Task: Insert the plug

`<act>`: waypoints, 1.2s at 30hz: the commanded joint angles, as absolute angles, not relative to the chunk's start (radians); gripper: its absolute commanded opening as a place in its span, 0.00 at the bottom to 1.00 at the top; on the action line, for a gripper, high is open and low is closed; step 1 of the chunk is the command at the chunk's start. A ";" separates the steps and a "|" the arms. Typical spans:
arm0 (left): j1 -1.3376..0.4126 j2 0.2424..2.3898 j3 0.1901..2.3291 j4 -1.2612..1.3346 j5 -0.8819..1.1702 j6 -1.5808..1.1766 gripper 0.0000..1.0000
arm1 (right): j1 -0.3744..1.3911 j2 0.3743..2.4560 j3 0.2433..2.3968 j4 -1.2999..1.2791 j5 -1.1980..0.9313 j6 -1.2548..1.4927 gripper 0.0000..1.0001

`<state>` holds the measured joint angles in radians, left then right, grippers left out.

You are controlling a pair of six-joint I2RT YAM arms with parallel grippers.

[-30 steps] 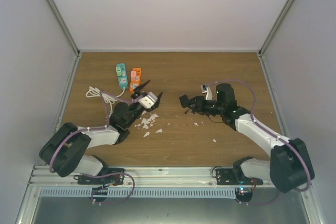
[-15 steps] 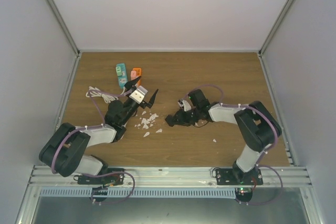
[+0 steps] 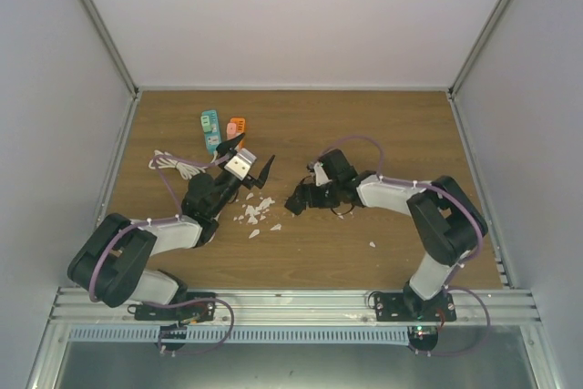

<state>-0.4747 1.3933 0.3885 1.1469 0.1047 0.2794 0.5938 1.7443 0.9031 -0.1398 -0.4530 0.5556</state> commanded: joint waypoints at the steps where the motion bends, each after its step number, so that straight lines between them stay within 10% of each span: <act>1: -0.465 1.394 0.406 1.179 0.106 0.269 0.99 | 0.659 1.670 0.888 -0.241 -0.140 0.533 0.89; 8: -0.465 1.399 0.412 1.169 0.112 0.267 0.99 | 0.768 1.619 0.897 -0.315 0.115 0.529 0.89; 15: -0.465 1.410 0.427 1.151 0.111 0.266 0.99 | 0.891 1.510 0.884 -0.347 0.251 0.528 0.56; 27: -0.465 1.413 0.433 1.143 0.103 0.267 0.99 | 1.066 1.819 1.155 -0.593 0.554 0.450 0.87; 36: -0.463 1.412 0.433 1.140 0.094 0.267 0.99 | 1.096 1.958 1.269 -0.680 0.719 0.440 0.77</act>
